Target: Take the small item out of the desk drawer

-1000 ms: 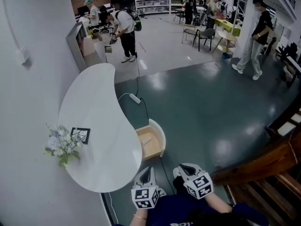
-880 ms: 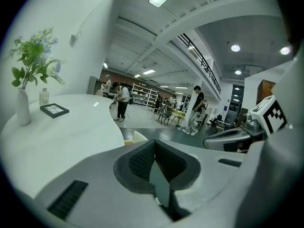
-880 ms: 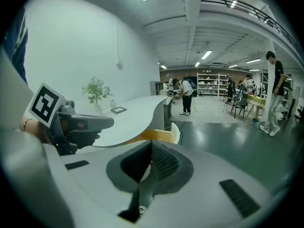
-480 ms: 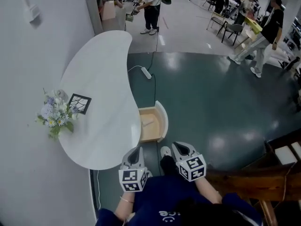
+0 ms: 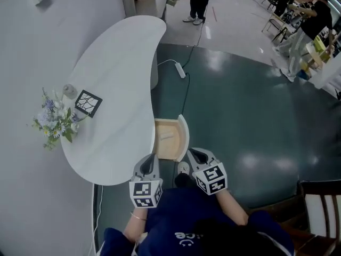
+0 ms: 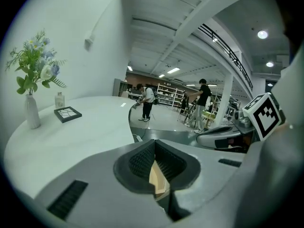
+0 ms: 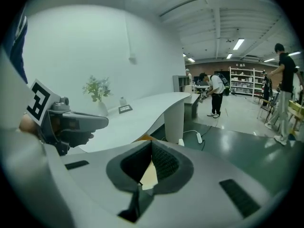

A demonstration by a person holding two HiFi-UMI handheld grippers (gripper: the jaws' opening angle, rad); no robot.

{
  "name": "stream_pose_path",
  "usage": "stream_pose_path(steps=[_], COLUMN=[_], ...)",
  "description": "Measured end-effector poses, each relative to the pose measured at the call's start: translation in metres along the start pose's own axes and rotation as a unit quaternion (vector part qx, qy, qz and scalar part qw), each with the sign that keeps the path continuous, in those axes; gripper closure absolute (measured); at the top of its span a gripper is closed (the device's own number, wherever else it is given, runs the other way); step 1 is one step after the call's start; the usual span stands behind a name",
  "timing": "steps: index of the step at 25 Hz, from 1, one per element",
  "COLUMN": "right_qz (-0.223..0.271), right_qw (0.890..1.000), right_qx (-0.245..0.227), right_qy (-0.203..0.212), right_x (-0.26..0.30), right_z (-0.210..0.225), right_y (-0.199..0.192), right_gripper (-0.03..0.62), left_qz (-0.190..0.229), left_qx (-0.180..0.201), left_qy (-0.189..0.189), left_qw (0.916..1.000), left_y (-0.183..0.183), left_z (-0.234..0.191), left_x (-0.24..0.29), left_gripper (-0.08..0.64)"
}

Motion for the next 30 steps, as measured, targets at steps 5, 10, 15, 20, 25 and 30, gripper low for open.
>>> stream_pose_path(steps=[5,10,15,20,25,30], right_qz=[-0.011,-0.026,-0.054,-0.082,-0.109,-0.146], right_qw=[0.998,0.993,0.986,0.975,0.965,0.948], right_qx=[-0.04,-0.079,-0.115,-0.154,-0.19,-0.241], right_qy=[0.047,0.085,0.113,0.134,0.142,0.149], right_x=[0.02,0.041,0.064,0.086,0.108,0.132], right_z=[0.035,0.059,0.059,0.048,0.036,0.025], right_y=[0.021,0.036,0.043,0.049,0.053,0.048], right_gripper=[0.583,0.583,0.583,0.583,0.572,0.535], left_qz=[0.002,0.006,0.001,0.0,-0.003,-0.005], left_qx=[-0.031,-0.069,-0.087,-0.081,-0.076,-0.076], left_qy=[0.031,0.071,0.093,0.104,0.1,0.096], left_qw=[0.999,0.9951,0.9919,0.9913,0.9921,0.9925], left_y=[0.015,0.017,0.017,0.024,0.032,0.036], left_z=[0.008,0.011,0.01,0.002,-0.015,-0.032], left_x=[0.031,0.048,0.054,0.056,0.059,0.058], left_gripper=[0.557,0.557,0.557,0.557,0.557,0.557])
Point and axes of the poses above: the fingertips, and each gripper's own axes: x forward along the fingers, z to its right, y out of its top, the point moved 3 cm from there along -x, backward along the fingers, and after that the axes turned 9 degrees about -z, right-handed, at the moved point
